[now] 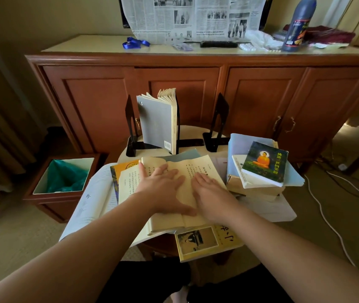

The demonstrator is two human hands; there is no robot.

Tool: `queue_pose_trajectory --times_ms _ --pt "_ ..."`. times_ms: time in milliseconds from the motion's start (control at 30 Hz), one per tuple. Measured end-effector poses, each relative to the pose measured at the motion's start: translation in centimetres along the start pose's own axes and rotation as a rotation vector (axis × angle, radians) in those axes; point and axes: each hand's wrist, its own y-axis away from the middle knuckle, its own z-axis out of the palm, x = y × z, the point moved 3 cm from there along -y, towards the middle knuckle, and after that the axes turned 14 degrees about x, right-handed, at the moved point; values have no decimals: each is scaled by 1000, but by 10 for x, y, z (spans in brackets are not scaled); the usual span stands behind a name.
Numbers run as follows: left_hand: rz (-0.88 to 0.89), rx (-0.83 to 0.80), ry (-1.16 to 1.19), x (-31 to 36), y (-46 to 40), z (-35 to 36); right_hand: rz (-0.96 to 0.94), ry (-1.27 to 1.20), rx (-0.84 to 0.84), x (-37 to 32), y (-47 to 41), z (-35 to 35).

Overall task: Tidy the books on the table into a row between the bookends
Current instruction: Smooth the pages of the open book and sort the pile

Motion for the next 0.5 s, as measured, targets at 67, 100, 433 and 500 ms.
queue_pose_trajectory --times_ms 67,100,433,500 --pt "-3 1 10 0 0 0 17 3 26 3 -28 7" --pt "-5 3 15 0 0 0 30 5 24 4 -42 9" --pt "-31 8 30 2 2 -1 65 37 5 0 -56 10" --pt "-36 6 20 2 2 -1 42 45 17 -3 -34 6"
